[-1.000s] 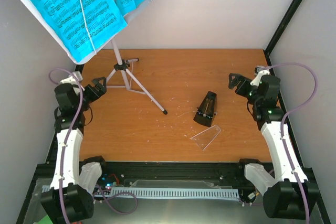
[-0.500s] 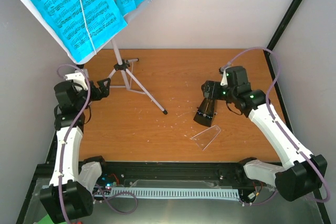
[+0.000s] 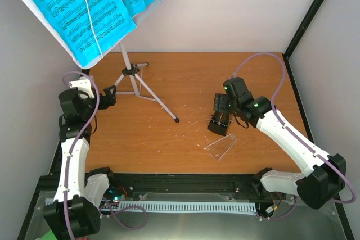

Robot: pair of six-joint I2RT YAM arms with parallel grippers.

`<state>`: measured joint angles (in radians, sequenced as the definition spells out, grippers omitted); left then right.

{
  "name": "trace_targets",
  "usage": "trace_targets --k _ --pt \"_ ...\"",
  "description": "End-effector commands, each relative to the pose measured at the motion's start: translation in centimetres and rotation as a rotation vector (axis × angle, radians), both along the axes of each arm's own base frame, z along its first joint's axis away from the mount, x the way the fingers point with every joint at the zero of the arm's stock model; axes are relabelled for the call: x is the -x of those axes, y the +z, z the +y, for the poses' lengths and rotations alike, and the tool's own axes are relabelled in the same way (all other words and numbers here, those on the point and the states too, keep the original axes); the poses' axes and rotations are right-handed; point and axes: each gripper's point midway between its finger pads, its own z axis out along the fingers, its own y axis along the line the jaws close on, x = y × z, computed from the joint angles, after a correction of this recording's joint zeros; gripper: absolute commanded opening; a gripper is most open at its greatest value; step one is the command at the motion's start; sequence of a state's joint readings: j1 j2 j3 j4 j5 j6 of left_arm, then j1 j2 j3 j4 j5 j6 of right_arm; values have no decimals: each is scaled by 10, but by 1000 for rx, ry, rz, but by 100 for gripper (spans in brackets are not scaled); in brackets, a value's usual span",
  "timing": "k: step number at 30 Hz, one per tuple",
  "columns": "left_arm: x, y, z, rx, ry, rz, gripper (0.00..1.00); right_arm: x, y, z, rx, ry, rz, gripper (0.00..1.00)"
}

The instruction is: Pack up the instrument practice props

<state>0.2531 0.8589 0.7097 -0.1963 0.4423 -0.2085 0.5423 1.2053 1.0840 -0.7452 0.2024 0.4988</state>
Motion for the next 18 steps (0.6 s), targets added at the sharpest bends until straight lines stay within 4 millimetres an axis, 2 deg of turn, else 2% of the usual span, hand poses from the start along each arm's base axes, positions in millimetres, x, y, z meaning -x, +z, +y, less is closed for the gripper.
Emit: trace_targets --k 1,4,9,18 --pt "0 13 4 -46 15 -52 97 -5 -4 -17 84 -121 -20 86" --pt "0 13 5 -47 18 -52 97 -7 -2 -18 87 -135 -36 80" --pt "0 11 7 -52 27 -47 97 -7 -8 -15 82 -141 -23 77" --pt "1 12 2 -42 3 -52 98 -8 -25 -2 87 -129 4 81"
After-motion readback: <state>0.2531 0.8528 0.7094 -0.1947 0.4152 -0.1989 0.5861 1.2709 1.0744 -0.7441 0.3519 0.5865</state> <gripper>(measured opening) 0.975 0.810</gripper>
